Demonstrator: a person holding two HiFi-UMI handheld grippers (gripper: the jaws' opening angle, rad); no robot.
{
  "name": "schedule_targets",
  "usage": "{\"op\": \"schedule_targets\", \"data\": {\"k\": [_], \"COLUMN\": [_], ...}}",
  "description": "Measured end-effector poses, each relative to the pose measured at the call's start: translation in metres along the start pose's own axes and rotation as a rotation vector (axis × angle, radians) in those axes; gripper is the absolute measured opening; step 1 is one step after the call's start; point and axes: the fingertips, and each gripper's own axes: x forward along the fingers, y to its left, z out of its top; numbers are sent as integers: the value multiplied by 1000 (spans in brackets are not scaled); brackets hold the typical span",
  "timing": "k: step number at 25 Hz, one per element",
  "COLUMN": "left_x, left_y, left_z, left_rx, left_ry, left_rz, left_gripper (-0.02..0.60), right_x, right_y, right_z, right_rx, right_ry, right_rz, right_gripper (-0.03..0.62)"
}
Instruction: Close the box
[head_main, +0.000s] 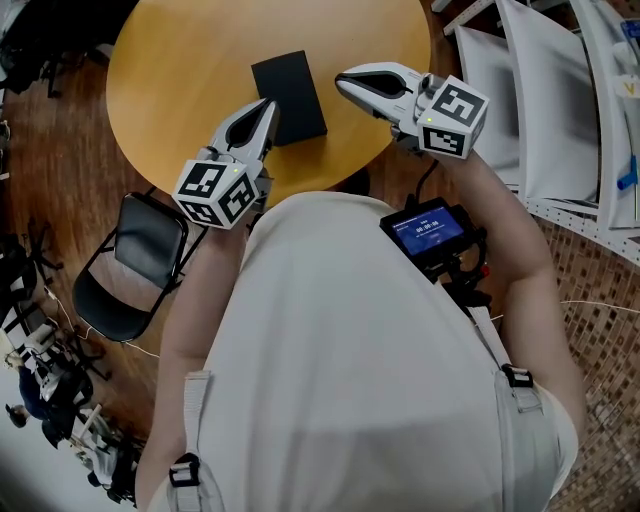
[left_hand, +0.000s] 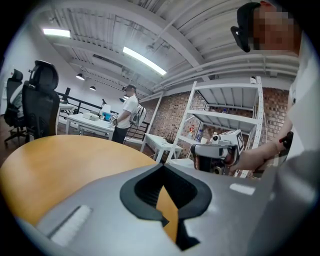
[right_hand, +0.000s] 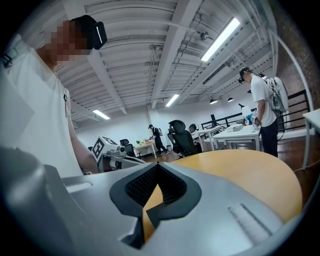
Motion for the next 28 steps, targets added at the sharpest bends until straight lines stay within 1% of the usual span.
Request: {"op": "schedule_targets", "data": {"k": [28], "left_x": [3], "left_y": [0], "left_z": [2], "left_rx": [9], "left_ry": [-9], "left_rz": [-6], "left_gripper": [0], "right_x": [-1], "right_y": [-2], "right_z": [5], "right_rx": [-1], "right_ry": [-21], "right_rz": [-8], "right_gripper": [0]}}
